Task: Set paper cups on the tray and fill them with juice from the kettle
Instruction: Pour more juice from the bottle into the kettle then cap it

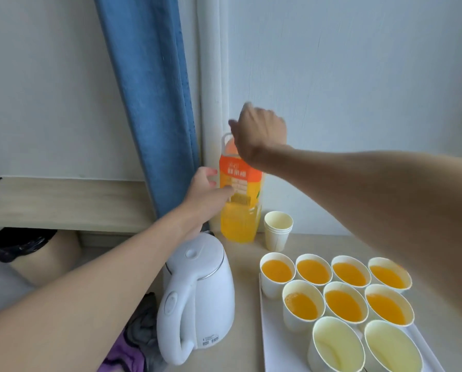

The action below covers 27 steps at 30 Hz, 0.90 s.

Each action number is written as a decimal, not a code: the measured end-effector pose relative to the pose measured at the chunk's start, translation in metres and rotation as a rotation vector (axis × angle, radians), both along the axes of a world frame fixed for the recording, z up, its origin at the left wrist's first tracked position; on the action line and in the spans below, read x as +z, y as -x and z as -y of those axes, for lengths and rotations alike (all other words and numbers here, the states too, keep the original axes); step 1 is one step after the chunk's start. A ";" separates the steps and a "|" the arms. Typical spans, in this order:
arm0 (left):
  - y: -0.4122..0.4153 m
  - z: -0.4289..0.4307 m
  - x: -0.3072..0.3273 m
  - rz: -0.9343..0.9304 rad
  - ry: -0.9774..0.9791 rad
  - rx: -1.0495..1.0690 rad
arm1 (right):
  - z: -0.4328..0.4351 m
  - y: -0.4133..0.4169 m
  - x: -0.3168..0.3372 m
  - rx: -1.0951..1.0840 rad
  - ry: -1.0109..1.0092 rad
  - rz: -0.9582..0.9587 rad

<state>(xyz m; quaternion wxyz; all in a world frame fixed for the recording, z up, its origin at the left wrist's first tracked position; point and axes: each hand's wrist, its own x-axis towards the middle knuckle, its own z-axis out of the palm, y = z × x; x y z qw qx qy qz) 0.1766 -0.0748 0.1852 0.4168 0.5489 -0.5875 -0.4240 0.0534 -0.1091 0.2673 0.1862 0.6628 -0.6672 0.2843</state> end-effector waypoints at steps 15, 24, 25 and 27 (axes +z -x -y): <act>-0.064 -0.129 -0.042 0.868 -0.229 -0.151 | -0.129 -0.015 0.068 0.060 0.159 -0.107; -0.081 -0.165 -0.045 0.875 -0.174 -0.163 | -0.210 -0.006 0.085 0.078 0.046 -0.028; -0.083 -0.167 -0.043 0.913 -0.178 -0.195 | -0.218 -0.006 0.081 0.089 0.025 -0.015; -0.086 -0.169 -0.041 0.975 -0.189 -0.245 | -0.235 -0.005 0.071 0.115 -0.007 0.001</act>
